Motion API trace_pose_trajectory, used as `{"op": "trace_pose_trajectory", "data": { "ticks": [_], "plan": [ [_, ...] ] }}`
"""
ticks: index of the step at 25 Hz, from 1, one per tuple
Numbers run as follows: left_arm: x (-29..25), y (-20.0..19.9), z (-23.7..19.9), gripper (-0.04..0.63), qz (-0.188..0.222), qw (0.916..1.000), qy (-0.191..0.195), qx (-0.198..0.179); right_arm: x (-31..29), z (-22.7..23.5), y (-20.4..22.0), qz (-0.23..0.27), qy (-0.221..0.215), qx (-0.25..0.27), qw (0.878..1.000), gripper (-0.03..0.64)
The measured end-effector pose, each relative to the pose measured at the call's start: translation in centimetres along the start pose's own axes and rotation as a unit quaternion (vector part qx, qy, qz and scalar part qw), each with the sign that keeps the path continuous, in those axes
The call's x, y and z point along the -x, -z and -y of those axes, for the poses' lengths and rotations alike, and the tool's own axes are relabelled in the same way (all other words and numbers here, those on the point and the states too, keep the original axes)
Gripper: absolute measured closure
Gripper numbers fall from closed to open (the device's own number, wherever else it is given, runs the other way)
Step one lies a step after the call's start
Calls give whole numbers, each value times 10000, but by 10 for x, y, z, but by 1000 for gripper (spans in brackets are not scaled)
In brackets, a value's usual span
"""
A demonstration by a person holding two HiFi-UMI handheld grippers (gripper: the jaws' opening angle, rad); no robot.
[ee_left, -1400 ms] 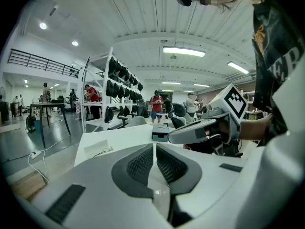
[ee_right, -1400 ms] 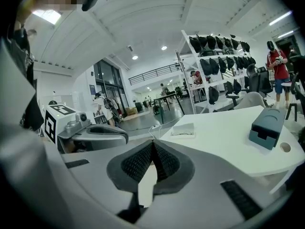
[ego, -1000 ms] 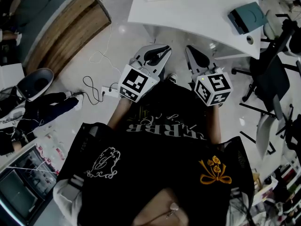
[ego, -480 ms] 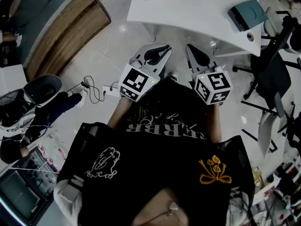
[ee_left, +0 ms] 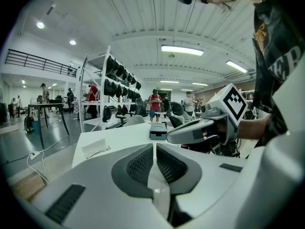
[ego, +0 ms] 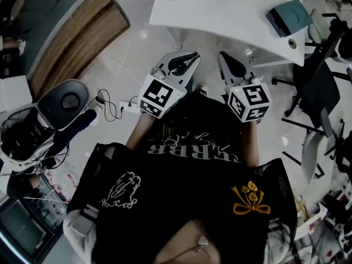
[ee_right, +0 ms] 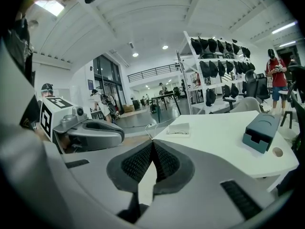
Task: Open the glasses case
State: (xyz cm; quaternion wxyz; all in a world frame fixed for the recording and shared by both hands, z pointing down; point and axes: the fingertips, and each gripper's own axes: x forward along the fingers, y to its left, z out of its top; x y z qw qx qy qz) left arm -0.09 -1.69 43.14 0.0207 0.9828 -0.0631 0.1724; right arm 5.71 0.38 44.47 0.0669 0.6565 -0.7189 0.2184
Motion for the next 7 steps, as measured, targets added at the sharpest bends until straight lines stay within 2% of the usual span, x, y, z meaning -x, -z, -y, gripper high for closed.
{"op": "trace_pose_trajectory", "data": {
  "ticks": [7],
  "plan": [
    [1,2,-1,558,8,10000,20,7,-1,-1,1,3,20,-4,10000,604]
  ]
}}
